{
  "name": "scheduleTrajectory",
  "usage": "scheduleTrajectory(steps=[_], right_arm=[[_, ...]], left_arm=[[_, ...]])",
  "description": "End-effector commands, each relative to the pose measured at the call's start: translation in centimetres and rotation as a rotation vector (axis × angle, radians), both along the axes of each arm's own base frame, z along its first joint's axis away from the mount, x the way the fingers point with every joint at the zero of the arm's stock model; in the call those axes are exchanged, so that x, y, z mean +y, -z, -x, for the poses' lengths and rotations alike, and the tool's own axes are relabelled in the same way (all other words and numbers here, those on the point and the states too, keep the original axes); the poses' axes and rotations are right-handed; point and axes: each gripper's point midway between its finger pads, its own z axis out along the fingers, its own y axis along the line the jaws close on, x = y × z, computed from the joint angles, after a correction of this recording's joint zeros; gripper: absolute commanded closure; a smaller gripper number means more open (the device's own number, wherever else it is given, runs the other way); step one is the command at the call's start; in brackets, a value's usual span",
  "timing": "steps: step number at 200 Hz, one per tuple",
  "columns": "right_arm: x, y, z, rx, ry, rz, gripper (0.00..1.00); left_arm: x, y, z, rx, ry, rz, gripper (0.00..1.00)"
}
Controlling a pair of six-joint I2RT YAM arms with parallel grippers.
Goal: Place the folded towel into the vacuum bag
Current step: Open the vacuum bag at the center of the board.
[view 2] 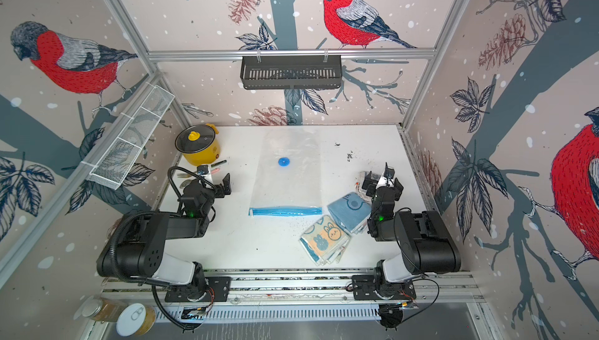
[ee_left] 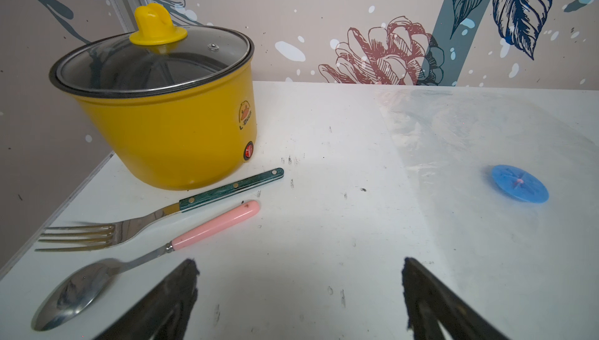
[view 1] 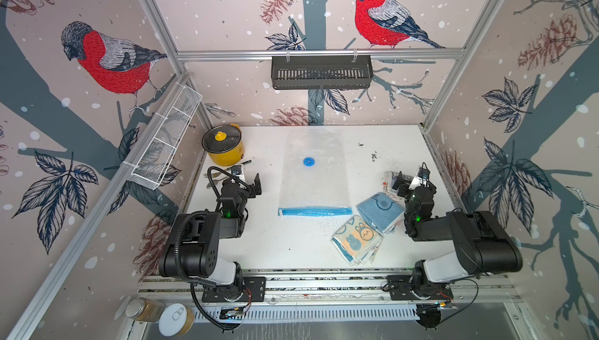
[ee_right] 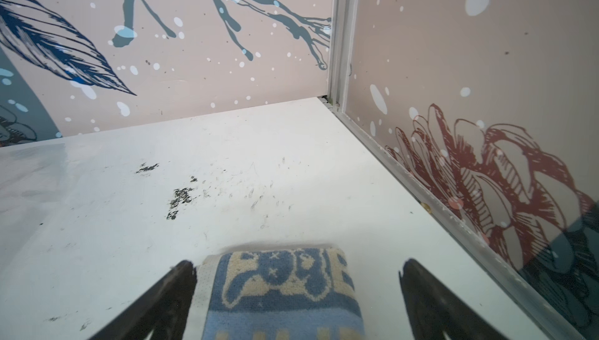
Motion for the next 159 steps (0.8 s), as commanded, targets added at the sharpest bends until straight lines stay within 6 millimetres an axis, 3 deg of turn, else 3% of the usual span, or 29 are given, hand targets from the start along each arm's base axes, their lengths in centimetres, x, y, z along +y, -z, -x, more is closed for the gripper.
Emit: scheduleTrajectory(steps=[1,23,47,65,76,92,107,116,132,147,153,159], right_arm=[[-0.6,-1.9,0.5,-0.067,0.043,-0.001,0.0],[-0.3,-4.4,0.0,-0.038,0.04,-0.002,0.0],[1.2,-11.3,0.2,-0.183,-0.064,-0.027,0.0],[1.7,-15.1,1.4,-0.316,-0.12,-0.181,0.0],[0.5,-16.3,2.4,-0.392,-0.083,-0.362,0.0],[-0.9,-16.5,3.3,-0.456,-0.059,-0.625,0.01],[0.2,-18.0,3.5,-0.497,-0.204,-0.675,0.0],[0.6,-18.0,3.0,-0.475,-0.233,-0.702,0.0],[1.7,-17.5,1.2,-0.346,-0.27,-0.694,0.0],[3.6,-16.5,-0.5,-0.185,-0.348,-0.67,0.01],[4.5,-16.1,-1.0,-0.136,-0.385,-0.663,0.0],[5.3,-15.4,-1.4,-0.092,-0.416,-0.658,0.0]], left_arm=[[0.1,-2.5,-0.7,-0.067,0.002,-0.01,0.02],[0.9,-4.2,-1.9,-0.002,-0.048,0.006,0.02],[-0.9,-8.8,-2.6,-0.069,0.058,0.004,0.02],[-1.8,-12.4,-3.1,-0.116,0.108,0.029,0.02],[-2.1,-14.9,-3.6,-0.136,0.116,0.065,0.02],[-3.0,-18.4,-4.2,-0.144,0.156,0.164,0.02],[-3.9,-20.7,-4.5,-0.137,0.203,0.234,0.02],[-3.1,-20.7,-5.0,-0.104,0.139,0.318,0.02],[-1.1,-18.5,-5.9,-0.022,-0.028,0.518,0.02],[-2.9,-17.1,-6.7,0.066,0.081,0.579,0.02],[-3.4,-15.3,-6.9,0.131,0.088,0.614,0.03],[-4.2,-15.7,-7.5,0.154,0.13,0.639,0.04]])
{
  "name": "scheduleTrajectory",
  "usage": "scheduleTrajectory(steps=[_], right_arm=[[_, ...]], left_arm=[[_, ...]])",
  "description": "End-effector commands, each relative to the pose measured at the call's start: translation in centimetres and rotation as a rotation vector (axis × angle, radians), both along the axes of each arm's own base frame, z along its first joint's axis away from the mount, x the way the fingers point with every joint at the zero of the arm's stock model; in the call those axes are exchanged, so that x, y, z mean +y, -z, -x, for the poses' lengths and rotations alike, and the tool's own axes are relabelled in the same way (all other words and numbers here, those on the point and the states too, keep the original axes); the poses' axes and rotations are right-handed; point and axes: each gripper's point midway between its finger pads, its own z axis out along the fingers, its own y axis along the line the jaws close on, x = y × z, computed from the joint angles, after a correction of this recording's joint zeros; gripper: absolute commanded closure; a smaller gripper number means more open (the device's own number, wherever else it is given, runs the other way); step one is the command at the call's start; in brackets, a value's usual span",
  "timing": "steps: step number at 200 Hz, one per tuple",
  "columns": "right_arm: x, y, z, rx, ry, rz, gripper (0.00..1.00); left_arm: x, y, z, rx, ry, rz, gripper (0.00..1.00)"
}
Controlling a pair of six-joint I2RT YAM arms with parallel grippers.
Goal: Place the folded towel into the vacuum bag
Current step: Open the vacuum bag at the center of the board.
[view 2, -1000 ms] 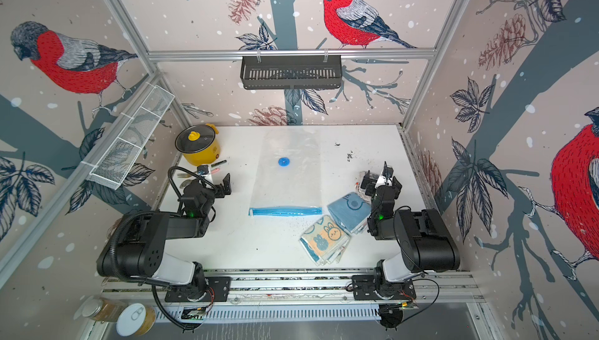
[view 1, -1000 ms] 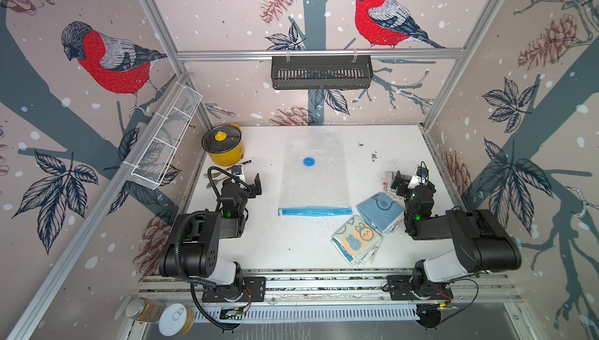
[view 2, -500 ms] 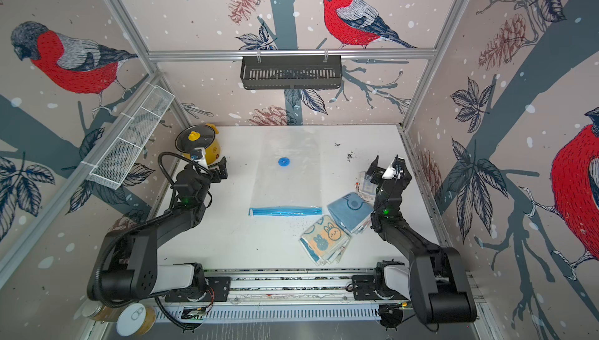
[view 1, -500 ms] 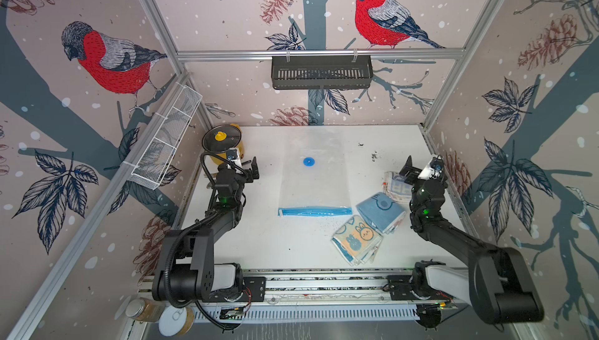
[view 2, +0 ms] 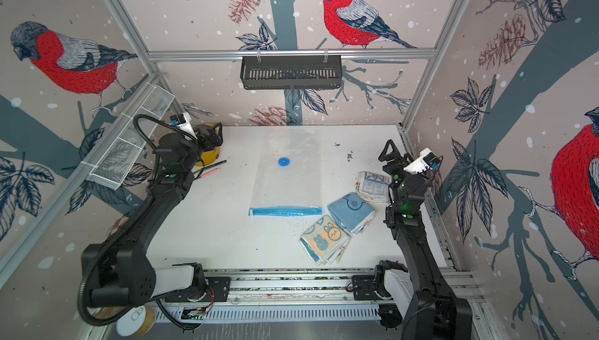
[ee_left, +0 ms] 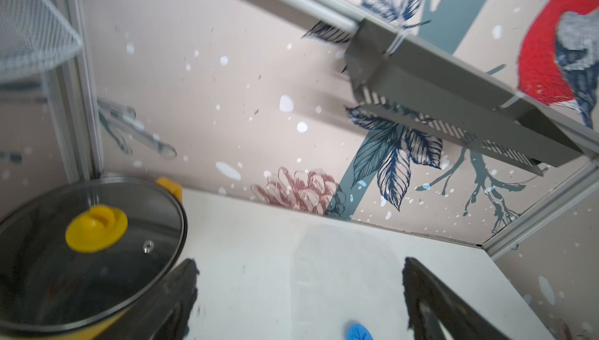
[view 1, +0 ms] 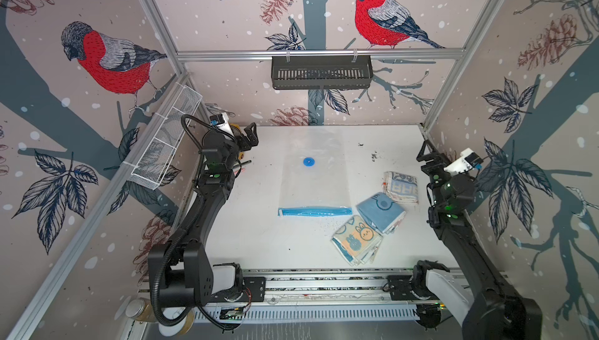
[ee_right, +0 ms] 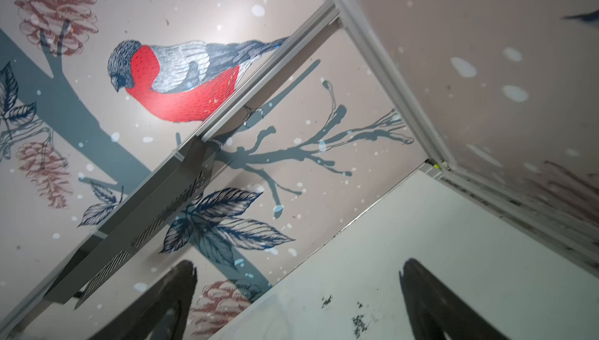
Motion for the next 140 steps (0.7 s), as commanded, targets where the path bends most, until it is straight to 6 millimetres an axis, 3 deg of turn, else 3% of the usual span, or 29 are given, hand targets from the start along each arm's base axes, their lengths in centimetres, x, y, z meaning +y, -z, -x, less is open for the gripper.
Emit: scheduleTrajectory(steps=[1,16,35,68,84,88,108,126,140], right_arm=[[4.4,3.3,-1.5,0.187,-0.246,0.027,0.0],[6.8,5.0,-2.2,0.254,-0.337,0.049,0.01],[11.1,8.0,-2.8,0.361,-0.478,0.08,0.0],[18.2,14.3,-1.9,0.623,-0.729,0.149,0.01],[19.8,17.0,-1.0,0.733,-0.784,0.15,0.01],[19.9,17.6,-0.8,0.754,-0.79,0.146,0.0],[20.9,20.5,0.6,0.875,-0.838,0.1,0.0],[22.4,21.9,1.9,0.936,-0.917,0.079,0.0],[23.3,23.0,2.6,0.981,-0.955,0.087,0.0]], left_arm=[[-2.3,3.4,-0.5,0.197,0.117,0.208,0.04],[-5.2,3.7,-0.6,0.203,0.289,0.183,0.12],[-7.2,4.4,-0.2,0.211,0.336,0.129,0.14],[-12.1,5.9,3.0,0.212,0.444,-0.137,0.13],[-14.6,6.4,5.1,0.172,0.513,-0.321,0.13],[-15.1,7.5,6.0,0.173,0.533,-0.377,0.13],[-18.6,8.8,10.1,0.04,0.671,-0.67,0.12],[-21.4,10.7,14.8,-0.099,0.869,-0.863,0.11],[-22.3,11.8,17.5,-0.184,0.971,-0.934,0.1]])
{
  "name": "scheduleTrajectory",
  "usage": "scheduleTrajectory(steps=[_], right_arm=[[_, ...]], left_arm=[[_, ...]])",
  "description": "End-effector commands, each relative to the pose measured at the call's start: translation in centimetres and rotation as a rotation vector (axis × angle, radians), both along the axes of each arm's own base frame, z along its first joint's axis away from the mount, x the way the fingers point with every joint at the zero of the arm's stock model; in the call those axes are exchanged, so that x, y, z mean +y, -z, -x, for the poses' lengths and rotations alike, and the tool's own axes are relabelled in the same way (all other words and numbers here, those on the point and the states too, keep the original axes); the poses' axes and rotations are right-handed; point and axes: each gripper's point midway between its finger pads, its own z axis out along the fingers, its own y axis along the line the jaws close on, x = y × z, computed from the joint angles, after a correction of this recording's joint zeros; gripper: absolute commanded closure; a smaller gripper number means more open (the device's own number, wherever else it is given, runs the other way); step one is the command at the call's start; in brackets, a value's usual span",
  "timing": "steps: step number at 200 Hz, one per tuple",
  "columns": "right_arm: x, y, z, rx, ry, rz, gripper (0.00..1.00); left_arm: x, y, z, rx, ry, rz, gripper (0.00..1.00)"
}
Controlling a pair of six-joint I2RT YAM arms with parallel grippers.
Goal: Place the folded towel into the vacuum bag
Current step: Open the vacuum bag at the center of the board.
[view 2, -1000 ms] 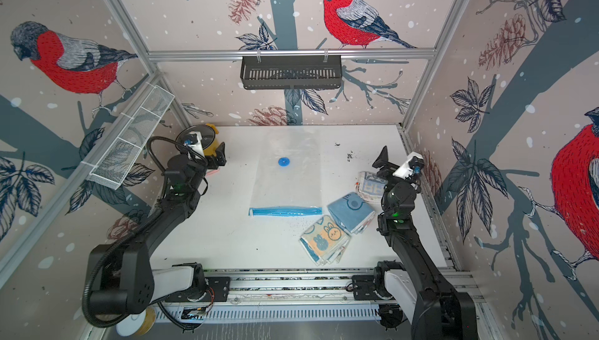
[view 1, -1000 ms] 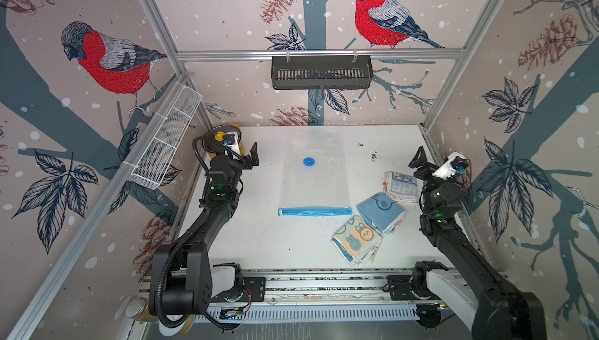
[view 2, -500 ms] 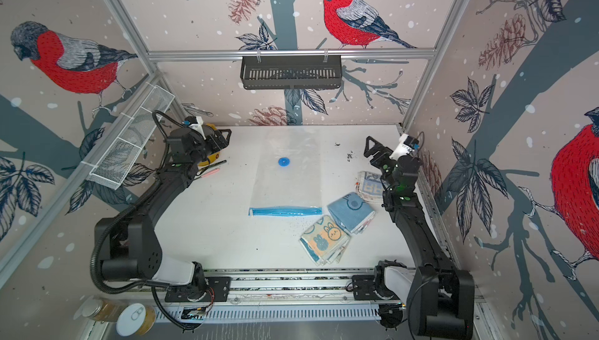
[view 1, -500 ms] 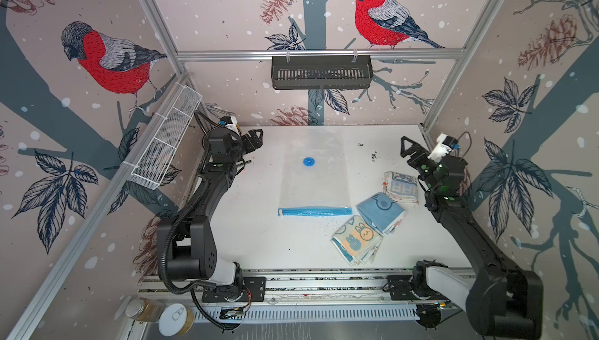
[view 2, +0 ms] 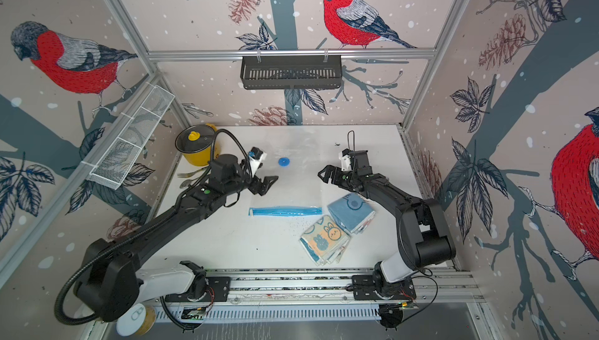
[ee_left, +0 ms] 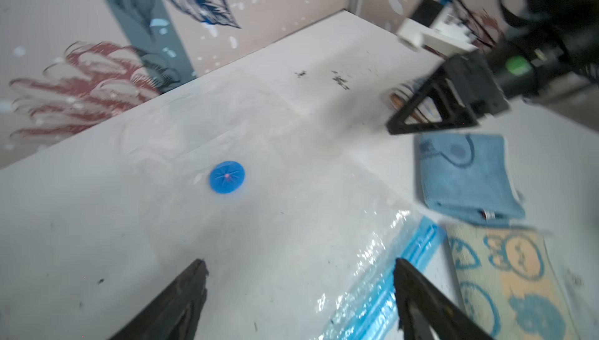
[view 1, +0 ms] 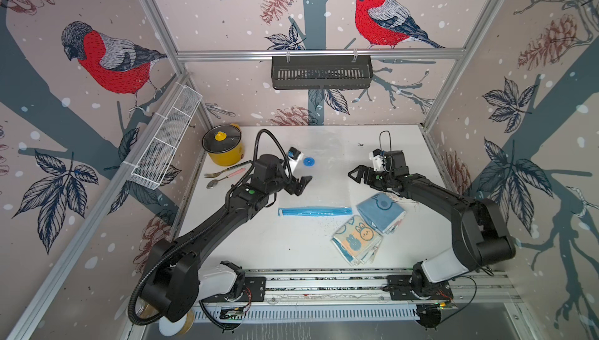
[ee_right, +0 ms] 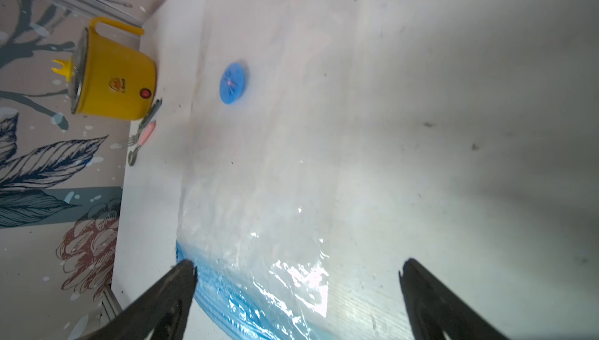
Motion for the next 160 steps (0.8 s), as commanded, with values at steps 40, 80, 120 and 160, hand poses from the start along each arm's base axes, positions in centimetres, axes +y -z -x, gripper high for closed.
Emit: scheduleTrajectory(steps=[40,80,120,160], right_arm=[[3.3,3.4,3.4,0.162,-0.153,-0.007,0.06],[3.9,4.6,3.6,0.191,-0.155,-0.03,0.18],[4.8,4.2,3.1,0.161,-0.171,-0.077,0.33],[5.2,3.2,2.4,0.103,-0.172,-0.107,0.52]], left_arm=[[-1.0,1.8,5.1,-0.331,0.286,-0.228,0.1],[-1.3,3.0,5.4,-0.374,0.312,-0.276,0.1],[-1.3,4.7,5.8,-0.413,0.32,-0.351,0.1],[-1.5,5.9,6.2,-0.436,0.325,-0.377,0.11]])
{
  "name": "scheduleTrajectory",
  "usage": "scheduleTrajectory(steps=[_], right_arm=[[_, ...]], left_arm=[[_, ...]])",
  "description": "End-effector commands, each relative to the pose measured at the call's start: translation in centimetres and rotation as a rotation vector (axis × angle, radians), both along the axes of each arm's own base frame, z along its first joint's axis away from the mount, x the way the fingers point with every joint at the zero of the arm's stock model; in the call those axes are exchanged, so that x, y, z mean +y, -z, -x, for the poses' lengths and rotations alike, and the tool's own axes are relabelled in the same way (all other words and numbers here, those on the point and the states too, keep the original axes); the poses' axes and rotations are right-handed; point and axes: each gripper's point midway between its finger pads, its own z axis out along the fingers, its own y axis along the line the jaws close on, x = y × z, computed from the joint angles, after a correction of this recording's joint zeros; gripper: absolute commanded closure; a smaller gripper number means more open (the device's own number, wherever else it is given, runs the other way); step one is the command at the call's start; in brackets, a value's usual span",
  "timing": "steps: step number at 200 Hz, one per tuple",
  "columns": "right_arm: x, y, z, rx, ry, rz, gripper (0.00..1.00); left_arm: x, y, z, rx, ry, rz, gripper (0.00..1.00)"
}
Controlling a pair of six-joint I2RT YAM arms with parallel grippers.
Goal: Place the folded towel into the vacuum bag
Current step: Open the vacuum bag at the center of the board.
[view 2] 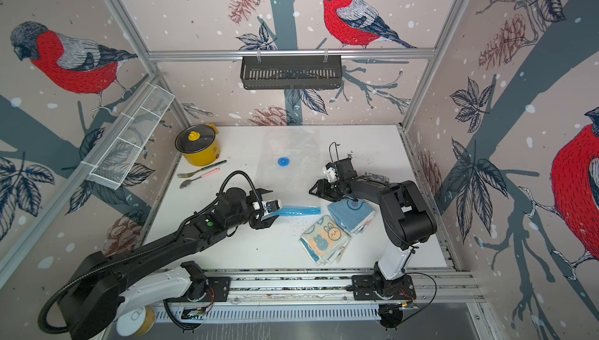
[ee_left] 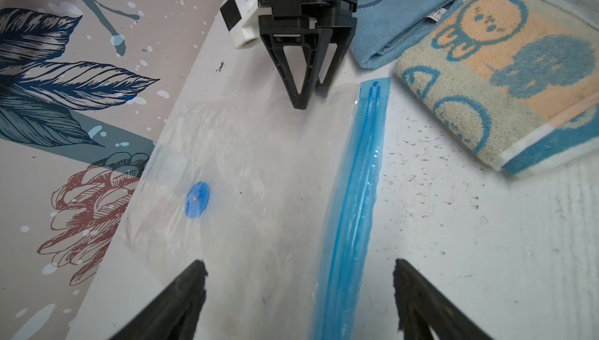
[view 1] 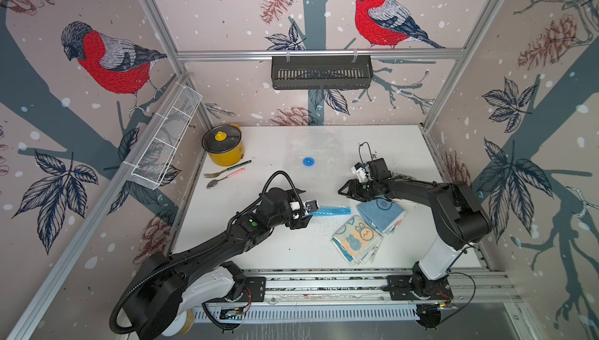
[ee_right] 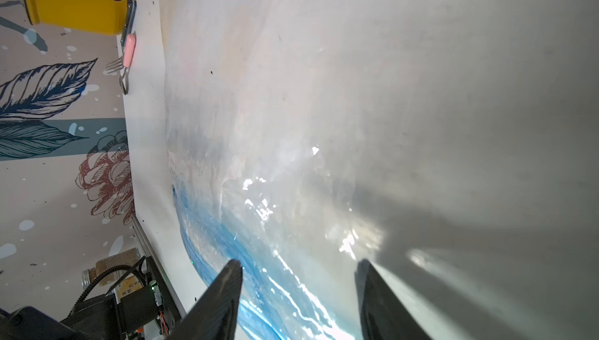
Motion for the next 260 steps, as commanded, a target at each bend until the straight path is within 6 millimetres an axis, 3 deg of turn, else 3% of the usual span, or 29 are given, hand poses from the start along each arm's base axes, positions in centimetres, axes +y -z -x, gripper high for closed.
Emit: scheduleTrajectory(steps=[1,33,64,109,143,190,228,260], right_arm=[[0.7,-1.5,-0.9,-0.061,-0.004,-0.053,0.53],[0.9,-2.2,-1.3,-0.088,-0.015,-0.068,0.76],[0.6,-2.7,-1.7,-0.097,-0.018,-0.072,0.87],[0.1,-3.5,-2.0,-0.104,-0.023,-0.099,0.92],[0.1,-4.0,-2.0,-0.119,-0.036,-0.114,0.93],[0.0,-4.3,-1.9,-0.129,-0.046,-0.138,0.95],[-0.1,-4.8,-2.0,-0.141,-0.04,-0.154,0.96],[-0.3,-5.5,-2.3,-0.156,-0.03,-0.164,0.96]], left_arm=[[-0.3,-0.7,-0.8,-0.085,-0.003,0.001,0.11],[-0.6,0.5,-0.5,-0.083,0.002,-0.017,0.14],[-0.7,2.1,0.0,-0.095,0.02,-0.066,0.14],[-0.3,2.7,-1.4,-0.147,-0.031,-0.098,0.17],[-0.2,3.0,-2.8,-0.165,-0.084,-0.123,0.25],[-0.9,2.8,-4.6,-0.155,-0.152,-0.092,0.45],[-2.1,2.9,-5.5,-0.167,-0.175,-0.077,0.71],[-2.9,2.9,-5.6,-0.167,-0.167,-0.078,0.72]])
